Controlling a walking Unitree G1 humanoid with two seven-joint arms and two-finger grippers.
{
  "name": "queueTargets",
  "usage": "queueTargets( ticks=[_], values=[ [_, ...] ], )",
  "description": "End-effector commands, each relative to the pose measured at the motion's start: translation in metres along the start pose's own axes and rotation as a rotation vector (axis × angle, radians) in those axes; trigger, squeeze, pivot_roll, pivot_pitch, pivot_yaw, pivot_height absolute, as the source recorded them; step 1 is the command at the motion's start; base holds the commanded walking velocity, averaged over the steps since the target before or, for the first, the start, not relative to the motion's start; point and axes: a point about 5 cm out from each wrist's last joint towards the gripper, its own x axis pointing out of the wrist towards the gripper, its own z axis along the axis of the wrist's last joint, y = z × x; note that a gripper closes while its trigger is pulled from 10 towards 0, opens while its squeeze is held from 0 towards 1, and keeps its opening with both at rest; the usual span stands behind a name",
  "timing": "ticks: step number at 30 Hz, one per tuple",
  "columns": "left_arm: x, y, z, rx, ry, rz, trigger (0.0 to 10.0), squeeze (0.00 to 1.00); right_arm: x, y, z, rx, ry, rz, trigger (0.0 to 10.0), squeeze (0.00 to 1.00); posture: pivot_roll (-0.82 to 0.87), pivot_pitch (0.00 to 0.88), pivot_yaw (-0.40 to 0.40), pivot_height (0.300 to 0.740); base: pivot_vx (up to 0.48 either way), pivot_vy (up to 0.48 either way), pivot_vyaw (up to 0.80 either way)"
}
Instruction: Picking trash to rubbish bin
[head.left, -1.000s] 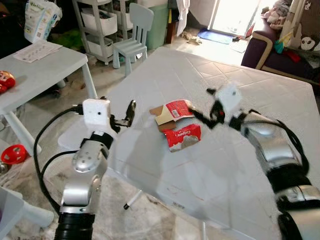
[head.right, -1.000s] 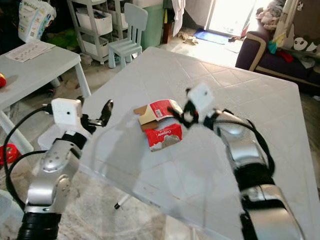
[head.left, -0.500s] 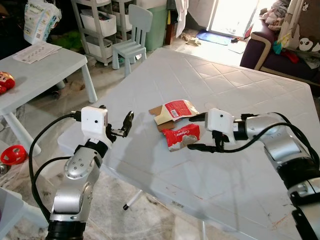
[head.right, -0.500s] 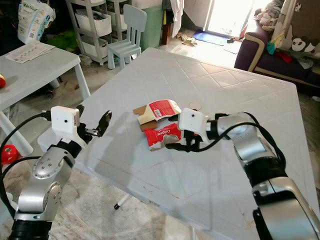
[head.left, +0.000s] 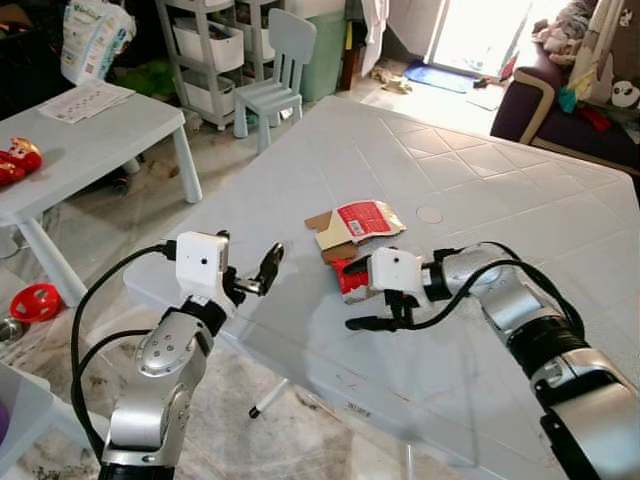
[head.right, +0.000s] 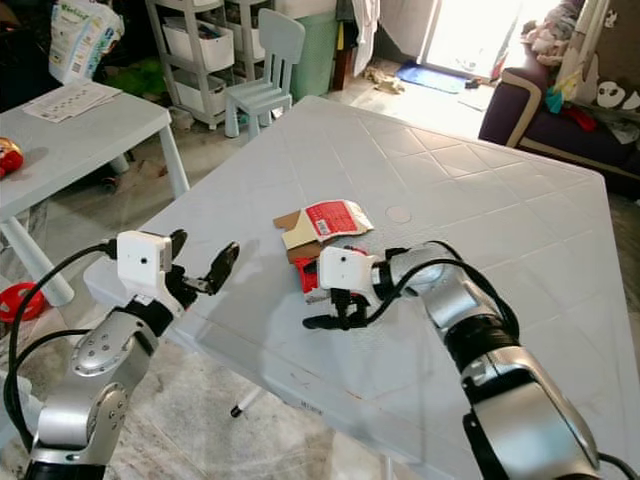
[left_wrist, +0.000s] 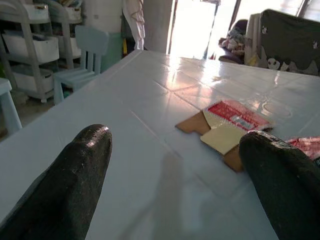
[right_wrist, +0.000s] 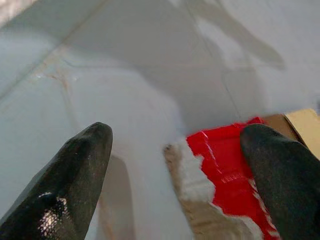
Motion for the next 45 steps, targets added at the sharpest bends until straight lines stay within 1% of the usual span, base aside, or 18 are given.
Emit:
queueTargets(
  ticks=[1, 3, 6, 7, 8, 9, 10, 12, 14, 17, 19, 24, 29, 34, 35, 36, 37, 45],
  values=[
    [-0.001, -0.005, 0.004, 0.003, -0.007, -0.027, 10.0, 0.00, 0.000, -0.004, 0.001, -0.028, 0.032, -0.006, 10.0, 0.00, 0.07, 0.028, -0.093, 0.740, 0.000, 0.000, 0.00],
    [-0.001, -0.005, 0.004, 0.004, -0.007, -0.026, 10.0, 0.00, 0.000, -0.005, 0.001, -0.038, 0.040, -0.012, 10.0, 0.00, 0.08, 0.029, -0.095, 0.740, 0.000, 0.000, 0.00],
    [-0.001, -0.004, 0.006, 0.003, -0.011, -0.020, 10.0, 0.00, -0.001, -0.012, 0.005, -0.049, 0.036, -0.052, 10.0, 0.00, 0.08, 0.033, -0.095, 0.740, 0.000, 0.000, 0.00],
    [-0.002, -0.004, 0.007, 0.001, -0.017, -0.015, 10.0, 0.00, -0.003, -0.018, 0.009, -0.027, 0.008, -0.072, 10.0, 0.00, 0.08, 0.035, -0.097, 0.740, 0.000, 0.000, 0.00],
    [-0.002, -0.004, 0.007, 0.001, -0.017, -0.015, 10.0, 0.00, -0.003, -0.018, 0.009, -0.027, 0.008, -0.072, 10.0, 0.00, 0.08, 0.035, -0.097, 0.740, 0.000, 0.000, 0.00],
    [-0.002, -0.004, 0.008, 0.000, -0.018, -0.012, 10.0, 0.00, -0.007, -0.025, 0.014, -0.004, -0.014, -0.100, 10.0, 0.00, 0.08, 0.038, -0.096, 0.740, 0.000, 0.000, 0.00],
    [-0.003, -0.004, 0.008, -0.001, -0.017, -0.012, 10.0, 0.00, -0.009, -0.027, 0.014, -0.002, -0.013, -0.106, 10.0, 0.00, 0.08, 0.039, -0.096, 0.740, 0.000, 0.000, 0.00],
    [-0.003, -0.004, 0.008, -0.001, -0.015, -0.011, 10.0, 0.00, -0.011, -0.029, 0.013, -0.001, -0.002, -0.120, 10.0, 0.00, 0.08, 0.039, -0.096, 0.740, 0.000, 0.000, 0.00],
    [-0.003, -0.004, 0.008, -0.003, -0.016, -0.014, 10.0, 0.00, -0.012, -0.029, 0.010, 0.029, -0.003, -0.132, 10.0, 0.00, 0.08, 0.040, -0.096, 0.740, 0.000, 0.000, 0.00],
    [-0.002, -0.006, 0.005, -0.017, 0.014, -0.023, 10.0, 0.00, -0.012, -0.028, 0.005, 0.020, 0.035, -0.139, 10.0, 0.00, 0.08, 0.041, -0.094, 0.740, 0.000, 0.000, 0.00],
    [-0.006, -0.018, -0.006, -0.046, 0.099, -0.142, 10.0, 0.00, -0.012, -0.024, -0.002, -0.003, 0.095, -0.117, 10.0, 0.00, 0.08, 0.041, -0.092, 0.740, 0.000, 0.000, 0.00],
    [-0.016, -0.034, -0.017, -0.044, 0.181, -0.281, 10.0, 0.00, -0.013, -0.022, -0.008, -0.012, 0.160, -0.111, 10.0, 0.00, 0.08, 0.043, -0.088, 0.740, 0.000, 0.000, 0.00],
    [-0.019, -0.039, -0.019, -0.041, 0.206, -0.323, 10.0, 0.00, -0.014, -0.022, -0.013, -0.025, 0.215, -0.116, 10.0, 0.00, 0.09, 0.045, -0.083, 0.740, 0.000, 0.000, 0.00],
    [-0.020, -0.038, -0.017, -0.027, 0.218, -0.335, 10.0, 0.00, -0.012, -0.016, -0.021, -0.050, 0.288, -0.074, 10.0, 0.00, 0.09, 0.048, -0.082, 0.740, 0.000, 0.000, 0.00],
    [-0.020, -0.038, -0.017, -0.024, 0.219, -0.337, 10.0, 0.00, -0.011, -0.014, -0.023, -0.055, 0.298, -0.063, 8.9, 0.00, 0.10, 0.047, -0.082, 0.740, 0.000, 0.000, 0.00],
    [-0.020, -0.038, -0.017, -0.022, 0.221, -0.338, 10.0, 0.00, -0.010, -0.013, -0.023, -0.059, 0.304, -0.057, 8.9, 0.00, 0.10, 0.047, -0.082, 0.740, 0.000, 0.000, 0.00],
    [-0.021, -0.037, -0.016, -0.021, 0.222, -0.340, 10.0, 0.00, -0.008, -0.010, -0.025, -0.054, 0.307, -0.039, 0.0, 0.00, 0.10, 0.046, -0.082, 0.740, 0.000, 0.000, 0.00],
    [-0.022, -0.037, -0.015, -0.017, 0.229, -0.347, 10.0, 0.00, -0.003, 0.003, -0.032, -0.040, 0.327, 0.050, 0.0, 0.00, 0.10, 0.048, -0.082, 0.740, 0.000, 0.000, 0.00]
  ],
)
